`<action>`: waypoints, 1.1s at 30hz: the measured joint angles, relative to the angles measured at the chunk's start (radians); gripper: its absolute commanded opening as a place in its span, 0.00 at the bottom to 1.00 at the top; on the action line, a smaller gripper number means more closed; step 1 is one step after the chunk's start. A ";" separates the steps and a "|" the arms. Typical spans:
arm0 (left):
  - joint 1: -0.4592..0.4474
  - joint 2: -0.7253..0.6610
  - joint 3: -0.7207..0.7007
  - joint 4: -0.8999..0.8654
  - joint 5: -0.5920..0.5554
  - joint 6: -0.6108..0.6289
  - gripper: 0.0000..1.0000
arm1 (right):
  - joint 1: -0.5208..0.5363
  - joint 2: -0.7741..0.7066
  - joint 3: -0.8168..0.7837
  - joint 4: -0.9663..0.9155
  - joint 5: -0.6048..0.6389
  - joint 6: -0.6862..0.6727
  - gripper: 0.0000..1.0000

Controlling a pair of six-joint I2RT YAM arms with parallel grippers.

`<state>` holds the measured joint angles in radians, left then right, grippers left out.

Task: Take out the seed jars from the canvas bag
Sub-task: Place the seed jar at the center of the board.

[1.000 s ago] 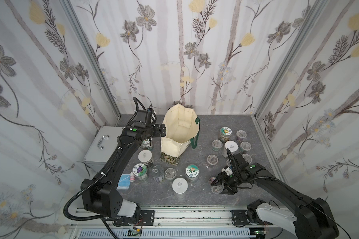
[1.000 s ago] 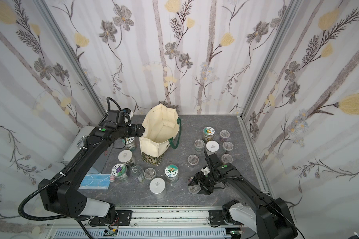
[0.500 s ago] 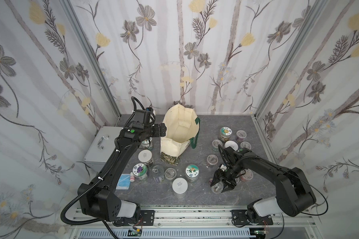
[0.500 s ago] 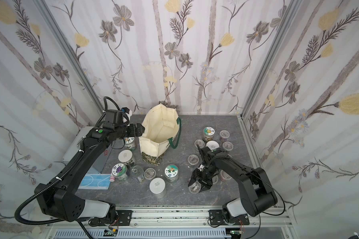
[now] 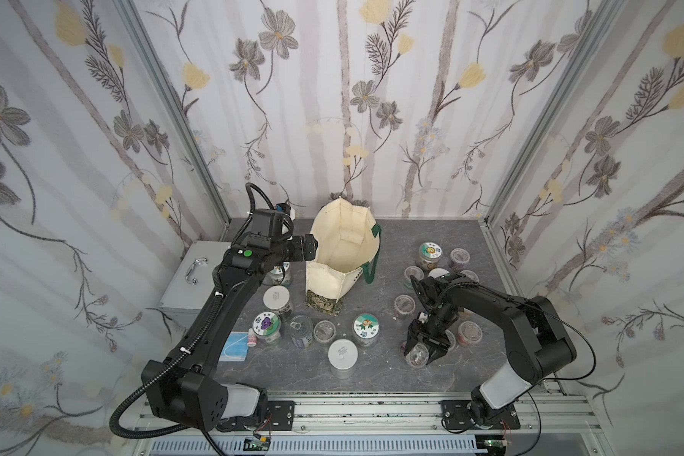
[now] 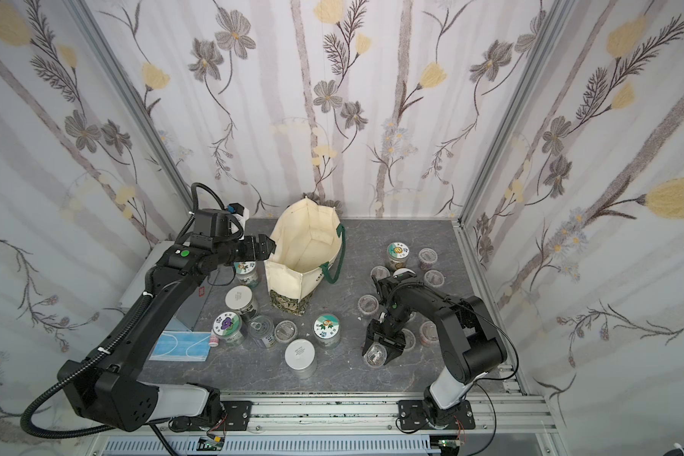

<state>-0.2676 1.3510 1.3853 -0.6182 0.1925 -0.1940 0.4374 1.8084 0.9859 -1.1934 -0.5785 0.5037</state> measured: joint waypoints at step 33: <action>0.000 -0.051 -0.023 0.006 0.029 0.001 0.97 | 0.013 -0.035 0.224 -0.040 0.088 0.016 1.00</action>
<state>-0.2672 1.3003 1.3624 -0.6125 0.2214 -0.1932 0.4503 1.7729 1.2102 -1.2331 -0.4908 0.5198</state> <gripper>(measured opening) 0.957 0.994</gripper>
